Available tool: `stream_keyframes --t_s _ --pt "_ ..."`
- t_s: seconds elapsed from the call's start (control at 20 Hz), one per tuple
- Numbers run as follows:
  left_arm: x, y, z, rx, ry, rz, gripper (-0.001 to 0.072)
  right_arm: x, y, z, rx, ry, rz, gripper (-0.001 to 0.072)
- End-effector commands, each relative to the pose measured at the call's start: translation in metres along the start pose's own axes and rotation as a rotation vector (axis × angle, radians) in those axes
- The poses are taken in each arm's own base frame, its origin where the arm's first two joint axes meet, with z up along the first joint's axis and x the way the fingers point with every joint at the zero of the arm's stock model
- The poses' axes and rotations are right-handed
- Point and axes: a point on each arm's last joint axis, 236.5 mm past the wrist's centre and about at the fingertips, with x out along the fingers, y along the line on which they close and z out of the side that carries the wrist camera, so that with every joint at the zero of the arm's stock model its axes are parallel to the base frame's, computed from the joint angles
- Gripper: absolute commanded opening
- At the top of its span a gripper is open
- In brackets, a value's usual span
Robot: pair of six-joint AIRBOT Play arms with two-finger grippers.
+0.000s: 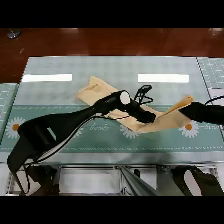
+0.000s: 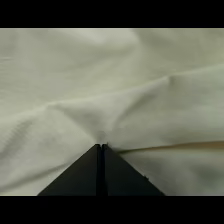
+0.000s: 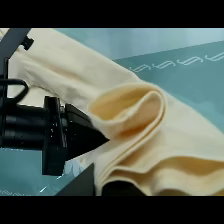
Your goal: Fold the shirts.
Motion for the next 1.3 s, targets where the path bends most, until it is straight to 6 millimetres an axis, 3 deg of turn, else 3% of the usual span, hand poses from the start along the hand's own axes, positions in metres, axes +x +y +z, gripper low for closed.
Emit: stream_keyframes --t_s 0.0,0.15,0.2,0.3,0.4,0.45,0.55,0.6,0.7,0.85,1.0,1.1,1.15,1.2,1.25 --pt "-0.035 0.006 0.03 -0.017 -0.039 -0.015 0.0034 -0.001 0.013 0.001 -0.011 -0.009 0.051 0.0017" --pt "-0.13 0.038 0.071 -0.053 -0.13 -0.014 0.0035 0.007 0.035 0.003 -0.068 0.019 0.101 0.0017" --pt "-0.165 0.046 0.074 -0.023 -0.145 -0.004 0.0035 0.013 0.047 0.005 -0.099 0.036 0.122 0.0017" --pt "-0.245 0.081 0.075 -0.031 -0.201 0.094 0.0035 0.03 0.08 0.018 -0.15 0.056 0.17 0.0017" --pt "-0.326 0.113 0.062 -0.089 -0.328 0.195 0.0035 0.053 0.118 0.029 -0.213 0.103 0.215 0.0017" --pt "-0.363 0.126 0.047 -0.126 -0.398 0.249 0.0035 0.068 0.139 0.033 -0.245 0.134 0.237 0.0017" --pt "-0.413 0.142 0.005 -0.189 -0.516 0.339 0.0035 0.103 0.178 0.039 -0.307 0.194 0.273 0.0018" --pt "-0.427 0.144 -0.017 -0.221 -0.565 0.365 0.0036 0.122 0.196 0.04 -0.336 0.225 0.287 0.0018" --pt "-0.433 0.142 -0.061 -0.264 -0.628 0.401 0.0036 0.162 0.231 0.041 -0.38 0.276 0.312 0.0018" --pt "-0.409 0.136 -0.115 -0.292 -0.64 0.408 0.0036 0.219 0.27 0.044 -0.408 0.327 0.338 0.0018" --pt "-0.382 0.14 -0.144 -0.346 -0.637 0.386 0.0036 0.267 0.292 0.044 -0.397 0.351 0.362 0.0018" --pt "-0.37 0.145 -0.15 -0.378 -0.636 0.36 0.0036 0.292 0.302 0.037 -0.328 0.367 0.412 0.0019" --pt "-0.368 0.149 -0.15 -0.391 -0.64 0.357 0.0036 0.303 0.304 0.033 -0.293 0.376 0.433 0.0136" --pt "-0.368 0.154 -0.149 -0.4 -0.65 0.363 0.0036 0.309 0.307 0.027 -0.265 0.397 0.464 0.0502" --pt "-0.369 0.158 -0.146 -0.406 -0.661 0.37 0.0036 0.309 0.308 0.025 -0.284 0.408 0.5 0.0634"
